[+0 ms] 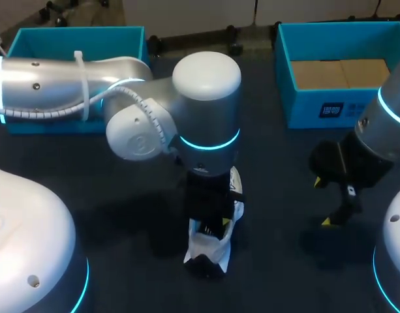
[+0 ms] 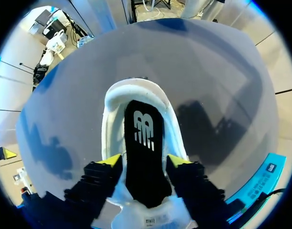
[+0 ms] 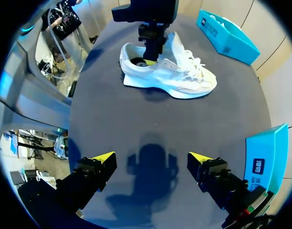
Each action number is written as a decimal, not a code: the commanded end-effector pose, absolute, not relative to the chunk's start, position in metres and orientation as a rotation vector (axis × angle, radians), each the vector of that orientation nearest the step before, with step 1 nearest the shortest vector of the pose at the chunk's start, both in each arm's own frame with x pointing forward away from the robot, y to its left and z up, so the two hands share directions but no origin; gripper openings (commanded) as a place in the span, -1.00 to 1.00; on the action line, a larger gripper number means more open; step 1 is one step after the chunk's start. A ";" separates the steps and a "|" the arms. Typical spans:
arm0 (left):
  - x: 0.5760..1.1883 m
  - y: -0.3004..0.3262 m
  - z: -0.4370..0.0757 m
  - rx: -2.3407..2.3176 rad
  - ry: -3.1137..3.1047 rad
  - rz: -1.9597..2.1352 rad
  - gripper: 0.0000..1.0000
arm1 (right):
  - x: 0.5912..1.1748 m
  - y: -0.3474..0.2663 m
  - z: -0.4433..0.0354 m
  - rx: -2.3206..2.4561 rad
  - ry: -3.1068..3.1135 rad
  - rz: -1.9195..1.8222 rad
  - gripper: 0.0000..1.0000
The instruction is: Take the shoe out of the shoebox, open the shoe tongue, remove and reinsert the insole, then place the shoe into the shoebox
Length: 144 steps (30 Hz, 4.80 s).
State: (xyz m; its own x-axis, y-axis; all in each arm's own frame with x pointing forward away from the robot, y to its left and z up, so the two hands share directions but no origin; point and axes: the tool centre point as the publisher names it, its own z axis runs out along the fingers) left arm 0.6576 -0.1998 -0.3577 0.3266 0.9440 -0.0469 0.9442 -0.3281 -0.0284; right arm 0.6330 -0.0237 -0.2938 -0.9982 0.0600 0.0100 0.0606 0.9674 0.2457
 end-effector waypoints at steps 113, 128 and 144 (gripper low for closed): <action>0.628 -0.196 -0.355 2.560 1.860 -0.214 0.03 | 0.632 -0.024 -0.294 -0.096 -3.116 -0.389 1.00; 0.639 -0.195 -0.336 2.535 1.844 -0.218 0.39 | 0.632 -0.024 -0.294 -0.096 -3.116 -0.389 1.00; 0.642 -0.191 -0.313 2.562 1.836 -0.266 0.42 | 0.632 -0.024 -0.294 -0.096 -3.116 -0.389 1.00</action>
